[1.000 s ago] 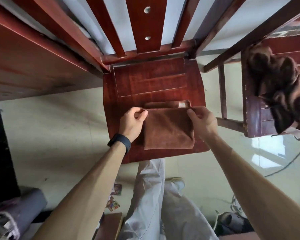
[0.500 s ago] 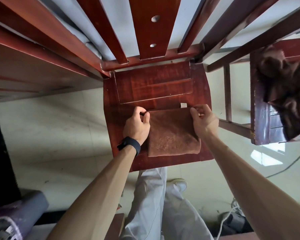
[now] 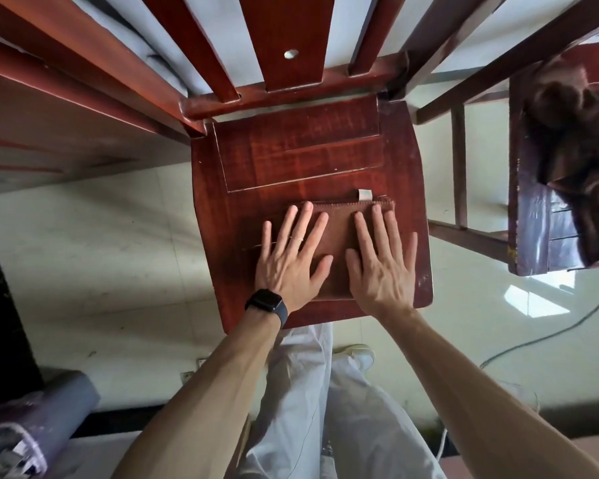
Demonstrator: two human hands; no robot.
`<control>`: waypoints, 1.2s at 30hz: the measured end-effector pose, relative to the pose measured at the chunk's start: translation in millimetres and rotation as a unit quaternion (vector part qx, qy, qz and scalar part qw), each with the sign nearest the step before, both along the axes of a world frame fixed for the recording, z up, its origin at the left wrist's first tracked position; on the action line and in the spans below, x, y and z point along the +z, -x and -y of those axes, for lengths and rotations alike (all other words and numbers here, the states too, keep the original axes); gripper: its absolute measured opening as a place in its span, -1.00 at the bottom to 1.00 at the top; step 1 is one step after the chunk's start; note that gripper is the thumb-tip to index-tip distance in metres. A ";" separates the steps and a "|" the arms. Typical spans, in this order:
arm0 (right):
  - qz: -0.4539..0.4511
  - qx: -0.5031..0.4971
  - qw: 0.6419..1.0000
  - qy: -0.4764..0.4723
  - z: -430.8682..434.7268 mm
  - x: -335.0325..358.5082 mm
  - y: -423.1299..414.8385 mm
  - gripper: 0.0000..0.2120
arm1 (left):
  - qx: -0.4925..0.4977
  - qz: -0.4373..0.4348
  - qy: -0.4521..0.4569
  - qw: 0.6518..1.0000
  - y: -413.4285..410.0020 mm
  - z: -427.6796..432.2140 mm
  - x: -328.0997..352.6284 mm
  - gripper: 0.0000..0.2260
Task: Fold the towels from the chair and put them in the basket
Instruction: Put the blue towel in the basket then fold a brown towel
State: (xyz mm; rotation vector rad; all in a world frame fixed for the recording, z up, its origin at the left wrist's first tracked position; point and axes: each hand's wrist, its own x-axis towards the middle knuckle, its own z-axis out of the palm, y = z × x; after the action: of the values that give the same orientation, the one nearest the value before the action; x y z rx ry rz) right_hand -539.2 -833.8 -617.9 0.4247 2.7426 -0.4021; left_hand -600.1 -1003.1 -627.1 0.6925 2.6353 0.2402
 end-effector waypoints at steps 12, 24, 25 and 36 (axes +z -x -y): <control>-0.009 -0.208 0.976 0.056 3.0 5.9 -1.4 -0.36 | 0.110 -0.003 0.033 0.993 -10.9 3.7 2.3 -0.29; 0.162 -0.450 0.818 0.320 -44.8 38.0 33.4 -0.53 | 0.548 0.286 -0.148 0.772 25.4 6.8 28.9 -0.60; 0.162 -0.445 0.816 0.331 -46.8 38.2 33.8 -0.56 | 0.547 0.306 -0.142 0.766 29.7 8.1 24.8 -0.61; 0.106 -0.456 0.710 0.526 -68.4 74.9 4.1 -0.62 | 0.450 0.468 -0.296 0.700 45.7 11.1 69.8 -0.76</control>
State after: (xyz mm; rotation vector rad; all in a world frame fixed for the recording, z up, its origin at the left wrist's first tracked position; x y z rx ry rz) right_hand -543.3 -765.5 -542.9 1.2961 1.4378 -1.8342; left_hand -645.8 -1014.2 -557.3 -0.5681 1.5991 1.3378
